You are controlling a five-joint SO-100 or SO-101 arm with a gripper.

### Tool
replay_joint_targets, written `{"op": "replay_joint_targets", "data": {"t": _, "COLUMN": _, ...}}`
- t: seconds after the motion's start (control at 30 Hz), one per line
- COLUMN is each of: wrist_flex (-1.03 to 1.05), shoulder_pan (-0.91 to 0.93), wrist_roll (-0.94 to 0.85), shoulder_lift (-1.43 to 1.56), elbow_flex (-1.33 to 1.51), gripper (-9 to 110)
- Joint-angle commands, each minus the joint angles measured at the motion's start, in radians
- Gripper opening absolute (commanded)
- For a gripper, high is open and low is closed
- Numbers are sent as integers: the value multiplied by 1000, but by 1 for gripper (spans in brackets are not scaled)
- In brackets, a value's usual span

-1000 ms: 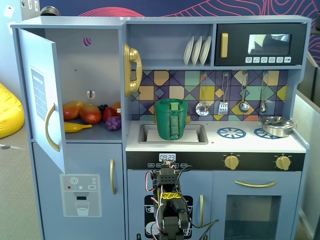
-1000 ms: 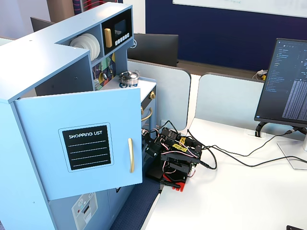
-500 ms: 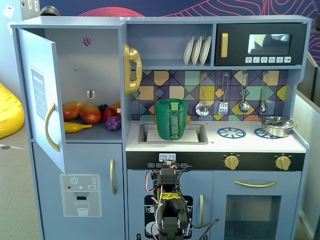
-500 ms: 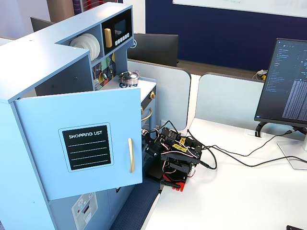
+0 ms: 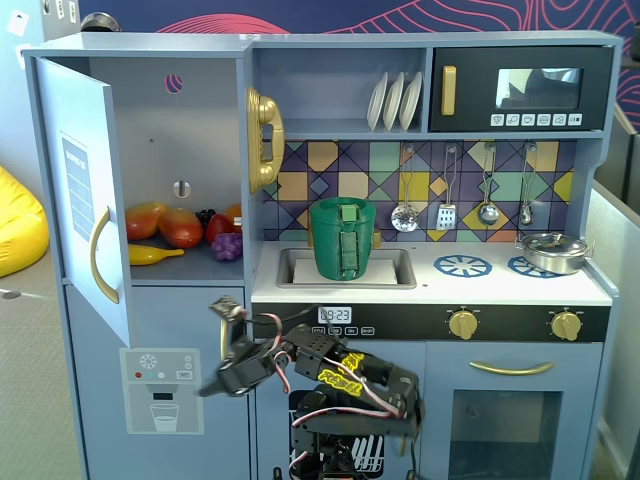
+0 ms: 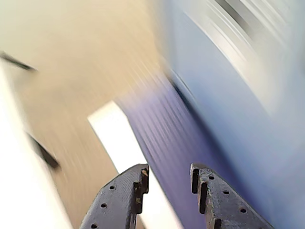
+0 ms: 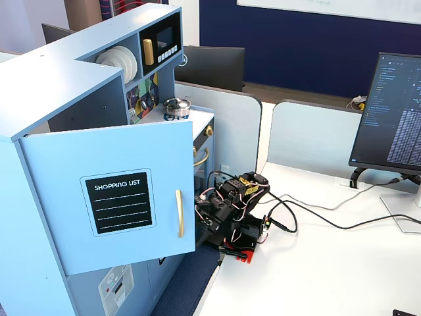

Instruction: Close the left cabinet door

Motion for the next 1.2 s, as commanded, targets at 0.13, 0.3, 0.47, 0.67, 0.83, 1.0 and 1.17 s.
{"op": "replay_joint_targets", "data": {"t": 0.13, "wrist_flex": -615, "shoulder_pan": -535, "wrist_roll": -285, "shoulder_lift": -170, "elbow_flex": -83, "gripper": 0}}
{"op": "replay_joint_targets", "data": {"t": 0.3, "wrist_flex": -784, "shoulder_pan": -609, "wrist_roll": -350, "shoulder_lift": -377, "elbow_flex": -201, "gripper": 0}}
{"op": "replay_joint_targets", "data": {"t": 0.47, "wrist_flex": -833, "shoulder_pan": -594, "wrist_roll": -391, "shoulder_lift": -663, "elbow_flex": -483, "gripper": 0}}
{"op": "replay_joint_targets", "data": {"t": 0.67, "wrist_flex": -802, "shoulder_pan": -555, "wrist_roll": -448, "shoulder_lift": -933, "elbow_flex": -822, "gripper": 0}}
{"op": "replay_joint_targets", "data": {"t": 0.83, "wrist_flex": -787, "shoulder_pan": -526, "wrist_roll": -483, "shoulder_lift": -1045, "elbow_flex": -963, "gripper": 0}}
{"op": "replay_joint_targets", "data": {"t": 1.0, "wrist_flex": -787, "shoulder_pan": -443, "wrist_roll": -488, "shoulder_lift": -1074, "elbow_flex": -1012, "gripper": 0}}
{"op": "replay_joint_targets", "data": {"t": 1.17, "wrist_flex": -790, "shoulder_pan": -328, "wrist_roll": -483, "shoulder_lift": -997, "elbow_flex": -928, "gripper": 0}}
